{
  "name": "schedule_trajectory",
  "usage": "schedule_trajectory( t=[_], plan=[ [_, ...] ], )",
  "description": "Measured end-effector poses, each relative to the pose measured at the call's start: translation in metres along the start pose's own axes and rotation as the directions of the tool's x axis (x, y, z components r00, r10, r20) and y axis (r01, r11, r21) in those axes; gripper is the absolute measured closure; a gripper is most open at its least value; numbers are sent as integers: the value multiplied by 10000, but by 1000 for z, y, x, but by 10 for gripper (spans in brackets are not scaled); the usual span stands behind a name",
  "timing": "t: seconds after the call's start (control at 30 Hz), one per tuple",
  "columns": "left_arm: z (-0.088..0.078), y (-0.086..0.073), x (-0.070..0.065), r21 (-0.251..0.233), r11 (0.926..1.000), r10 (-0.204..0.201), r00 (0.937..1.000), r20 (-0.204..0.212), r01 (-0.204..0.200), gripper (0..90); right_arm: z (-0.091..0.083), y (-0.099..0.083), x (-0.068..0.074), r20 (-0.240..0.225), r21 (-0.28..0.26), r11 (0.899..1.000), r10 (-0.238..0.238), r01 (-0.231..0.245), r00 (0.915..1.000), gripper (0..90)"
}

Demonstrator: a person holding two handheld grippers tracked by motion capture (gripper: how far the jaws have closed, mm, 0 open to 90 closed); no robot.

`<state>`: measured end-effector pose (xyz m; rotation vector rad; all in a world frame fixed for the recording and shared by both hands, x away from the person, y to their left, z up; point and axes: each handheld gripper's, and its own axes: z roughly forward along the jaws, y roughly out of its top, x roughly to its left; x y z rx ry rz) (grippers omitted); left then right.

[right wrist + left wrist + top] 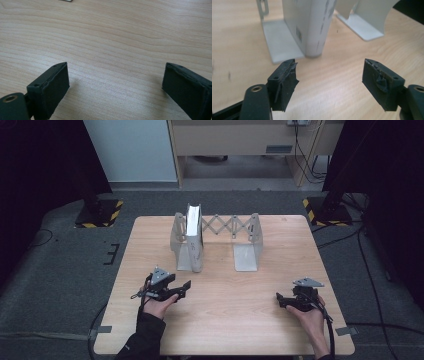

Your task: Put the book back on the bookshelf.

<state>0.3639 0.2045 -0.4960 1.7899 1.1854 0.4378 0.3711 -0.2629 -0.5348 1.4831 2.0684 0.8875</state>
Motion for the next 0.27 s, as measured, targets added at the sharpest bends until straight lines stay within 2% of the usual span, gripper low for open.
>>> schedule_trajectory(
  t=[0.1,0.2,0.27],
  plan=[
    [-2,-11,7,451,9990,9,9999,-155,-2,240,-1,0,0,-27,-54,10000,-54,54,10000,71],
    [-4,-23,14,859,9962,205,9989,-425,-168,217,-3,0,-1,-43,-32,10000,-88,87,10000,68],
    [-7,-28,20,1011,9949,102,9984,-550,-46,217,-4,-1,-3,-74,-18,10000,-22,22,10000,67]
  ],
)
